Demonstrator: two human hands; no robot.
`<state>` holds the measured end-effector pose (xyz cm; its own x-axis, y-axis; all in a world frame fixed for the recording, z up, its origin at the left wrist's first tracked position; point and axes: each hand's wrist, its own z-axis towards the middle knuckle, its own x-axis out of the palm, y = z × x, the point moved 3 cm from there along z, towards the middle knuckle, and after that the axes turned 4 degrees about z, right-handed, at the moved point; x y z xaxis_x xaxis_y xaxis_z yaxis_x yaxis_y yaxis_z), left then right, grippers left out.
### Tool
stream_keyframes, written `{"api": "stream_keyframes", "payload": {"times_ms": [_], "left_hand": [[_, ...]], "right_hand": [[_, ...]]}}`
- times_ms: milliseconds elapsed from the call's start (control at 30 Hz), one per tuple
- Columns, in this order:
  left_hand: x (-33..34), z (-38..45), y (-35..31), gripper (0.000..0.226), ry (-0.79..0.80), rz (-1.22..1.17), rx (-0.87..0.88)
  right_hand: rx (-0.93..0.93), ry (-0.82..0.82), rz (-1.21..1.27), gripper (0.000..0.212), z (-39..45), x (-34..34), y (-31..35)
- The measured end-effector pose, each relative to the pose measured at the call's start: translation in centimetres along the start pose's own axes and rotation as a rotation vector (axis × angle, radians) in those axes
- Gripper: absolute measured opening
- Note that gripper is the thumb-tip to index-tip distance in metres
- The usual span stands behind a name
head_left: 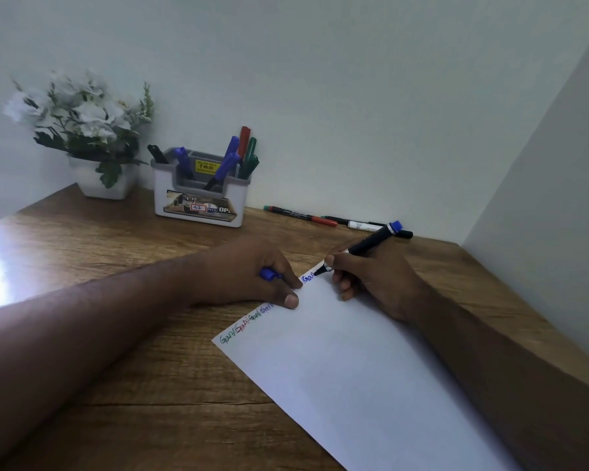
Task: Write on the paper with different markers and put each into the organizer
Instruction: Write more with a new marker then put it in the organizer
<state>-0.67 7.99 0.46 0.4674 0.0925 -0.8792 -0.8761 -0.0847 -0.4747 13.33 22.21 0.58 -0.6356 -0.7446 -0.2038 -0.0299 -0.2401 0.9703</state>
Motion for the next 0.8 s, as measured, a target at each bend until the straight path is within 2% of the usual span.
{"api": "stream_keyframes", "payload": {"times_ms": [567, 733, 800], "left_hand": [[-0.1, 0.0, 0.0, 0.037, 0.003, -0.003, -0.006], [0.0, -0.1, 0.0, 0.036, -0.004, -0.003, 0.006], [0.0, -0.1, 0.0, 0.036, -0.006, 0.003, 0.009]], "right_hand": [[-0.001, -0.056, 0.016, 0.011, -0.1, -0.2, 0.2], [-0.081, 0.05, -0.197, 0.013, -0.9, 0.6, 0.7], [-0.09, 0.035, -0.215, 0.014, -0.8, 0.5, 0.7]]}}
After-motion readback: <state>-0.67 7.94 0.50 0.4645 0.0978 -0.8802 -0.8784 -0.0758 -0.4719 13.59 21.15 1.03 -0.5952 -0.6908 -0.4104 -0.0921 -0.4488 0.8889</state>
